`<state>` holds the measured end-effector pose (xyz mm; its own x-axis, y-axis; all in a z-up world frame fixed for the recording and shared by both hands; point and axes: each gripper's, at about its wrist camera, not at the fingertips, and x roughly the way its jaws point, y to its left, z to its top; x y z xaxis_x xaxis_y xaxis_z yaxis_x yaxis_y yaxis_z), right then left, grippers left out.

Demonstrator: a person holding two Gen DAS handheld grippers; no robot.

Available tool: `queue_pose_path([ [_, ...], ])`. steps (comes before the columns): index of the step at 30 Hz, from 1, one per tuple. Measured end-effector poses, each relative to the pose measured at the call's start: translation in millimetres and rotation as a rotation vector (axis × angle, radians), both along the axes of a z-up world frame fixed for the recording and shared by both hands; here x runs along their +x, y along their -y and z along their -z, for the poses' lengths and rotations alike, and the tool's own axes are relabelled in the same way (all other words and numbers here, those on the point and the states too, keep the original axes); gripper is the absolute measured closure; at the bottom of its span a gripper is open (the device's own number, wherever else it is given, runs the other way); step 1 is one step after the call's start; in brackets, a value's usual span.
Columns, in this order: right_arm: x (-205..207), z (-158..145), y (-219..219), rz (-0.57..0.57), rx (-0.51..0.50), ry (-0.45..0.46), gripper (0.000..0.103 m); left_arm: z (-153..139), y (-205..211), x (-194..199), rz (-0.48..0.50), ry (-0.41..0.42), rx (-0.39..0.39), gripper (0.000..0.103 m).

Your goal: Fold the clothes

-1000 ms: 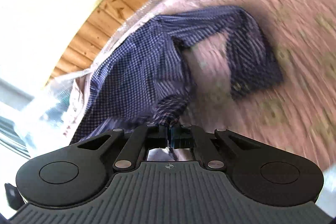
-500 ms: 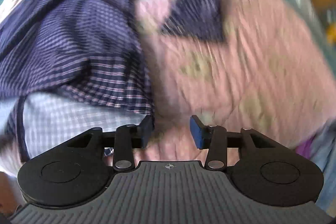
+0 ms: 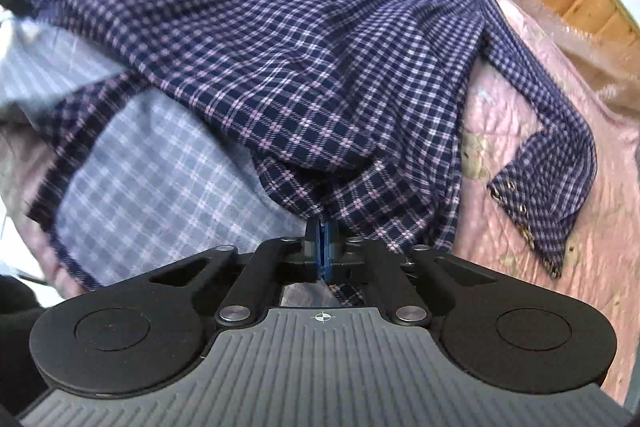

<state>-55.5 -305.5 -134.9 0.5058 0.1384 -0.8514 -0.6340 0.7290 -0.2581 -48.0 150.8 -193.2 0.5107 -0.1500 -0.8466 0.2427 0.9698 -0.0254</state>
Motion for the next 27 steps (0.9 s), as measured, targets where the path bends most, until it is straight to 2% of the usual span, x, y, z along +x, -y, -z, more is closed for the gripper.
queue_pose_path([
  [6, -24.8, -47.3, 36.1, 0.024, 0.107, -0.004, 0.103, -36.9, -23.9, -35.5, 0.032, 0.035, -0.143, 0.103],
  [8, -35.3, -62.0, 45.3, 0.02, 0.131, -0.006, 0.103, -41.8, -25.5, -46.9, 0.071, 0.014, -0.165, 0.103],
  [10, -45.2, -66.5, 52.8, 0.005, 0.125, -0.017, 0.103, -37.8, -25.7, -55.5, 0.108, -0.018, -0.146, 0.103],
  [13, -48.1, -51.6, 58.1, -0.021, 0.042, -0.042, 0.103, -30.5, -23.5, -60.7, 0.116, -0.025, -0.096, 0.103],
  [14, -46.8, -45.9, 59.0, -0.028, 0.02, -0.054, 0.103, -27.9, -22.1, -61.0, 0.112, -0.019, -0.075, 0.099],
  [15, -46.5, -41.4, 60.4, -0.03, 0.007, -0.054, 0.101, -25.8, -19.7, -59.4, 0.101, -0.003, -0.048, 0.089],
  [16, -48.2, -43.7, 58.6, -0.038, 0.01, -0.032, 0.097, -23.7, -17.4, -57.5, 0.093, 0.015, -0.026, 0.084],
  [18, -51.7, -49.2, 54.5, -0.055, 0.018, 0.014, 0.084, -20.2, -12.4, -52.6, 0.096, 0.057, -0.012, 0.065],
  [20, -57.8, -51.3, 38.9, -0.121, 0.007, 0.064, 0.057, -15.7, -3.1, -47.8, 0.124, 0.077, 0.013, 0.059],
  [22, -59.8, -43.2, 22.7, -0.195, -0.044, 0.092, 0.045, -7.8, 6.4, -42.0, 0.155, 0.087, 0.069, 0.059],
  [23, -59.1, -36.0, 15.8, -0.229, -0.087, 0.106, 0.044, -4.2, 8.7, -40.6, 0.17, 0.087, 0.091, 0.063],
  [24, -55.9, -25.5, 9.6, -0.252, -0.144, 0.118, 0.047, -1.3, 10.0, -38.5, 0.182, 0.08, 0.105, 0.088],
  [25, -51.2, -15.3, 7.8, -0.256, -0.193, 0.127, 0.052, -1.3, 9.0, -37.3, 0.184, 0.072, 0.104, 0.1],
  [27, -37.0, -5.4, 14.4, -0.227, -0.22, 0.045, 0.096, -14.0, 0.3, -42.4, 0.179, 0.073, 0.05, 0.103],
])
